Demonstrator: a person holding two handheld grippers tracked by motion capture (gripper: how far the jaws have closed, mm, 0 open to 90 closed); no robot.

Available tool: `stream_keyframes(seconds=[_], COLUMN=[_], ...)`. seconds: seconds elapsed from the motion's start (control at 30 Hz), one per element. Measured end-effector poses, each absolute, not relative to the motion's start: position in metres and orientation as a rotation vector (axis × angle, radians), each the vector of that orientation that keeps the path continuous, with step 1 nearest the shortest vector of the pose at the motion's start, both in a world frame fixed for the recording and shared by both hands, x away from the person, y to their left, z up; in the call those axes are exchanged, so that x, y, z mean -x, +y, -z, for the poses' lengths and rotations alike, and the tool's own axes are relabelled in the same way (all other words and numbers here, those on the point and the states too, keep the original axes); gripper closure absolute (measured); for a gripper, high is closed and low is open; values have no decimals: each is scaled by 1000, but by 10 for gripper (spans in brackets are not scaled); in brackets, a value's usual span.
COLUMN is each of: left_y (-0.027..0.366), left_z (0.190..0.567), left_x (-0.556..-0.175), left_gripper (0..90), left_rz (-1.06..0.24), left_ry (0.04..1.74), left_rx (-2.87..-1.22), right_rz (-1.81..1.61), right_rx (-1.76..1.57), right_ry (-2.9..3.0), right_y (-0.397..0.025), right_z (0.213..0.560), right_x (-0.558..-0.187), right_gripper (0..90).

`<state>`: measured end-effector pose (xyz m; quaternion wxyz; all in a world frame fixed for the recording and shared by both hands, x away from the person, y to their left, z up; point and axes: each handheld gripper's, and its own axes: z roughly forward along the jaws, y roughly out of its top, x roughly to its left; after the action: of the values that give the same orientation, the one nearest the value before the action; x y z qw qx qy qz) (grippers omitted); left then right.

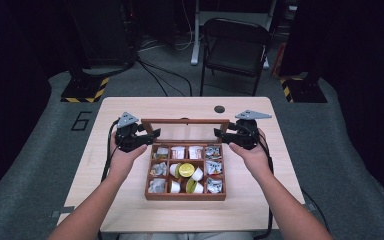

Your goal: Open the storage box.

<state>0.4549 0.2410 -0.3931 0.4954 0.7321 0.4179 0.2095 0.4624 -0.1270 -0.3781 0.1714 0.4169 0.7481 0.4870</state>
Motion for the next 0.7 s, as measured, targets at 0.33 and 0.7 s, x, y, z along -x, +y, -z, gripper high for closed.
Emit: stream_keyframes(seconds=[0.33, 0.7], left_y=[240, 242], left_z=[397, 405], left_x=[-461, -467], left_gripper=[416, 415], left_rz=[-510, -483], left_ry=[1022, 1064], left_rx=[-1748, -1760], right_rz=[-1352, -1389], right_rx=[-1212, -1238], right_ry=[2145, 2122], right_y=[-122, -123], right_z=[392, 394], right_x=[-476, -482], right_gripper=[450, 450])
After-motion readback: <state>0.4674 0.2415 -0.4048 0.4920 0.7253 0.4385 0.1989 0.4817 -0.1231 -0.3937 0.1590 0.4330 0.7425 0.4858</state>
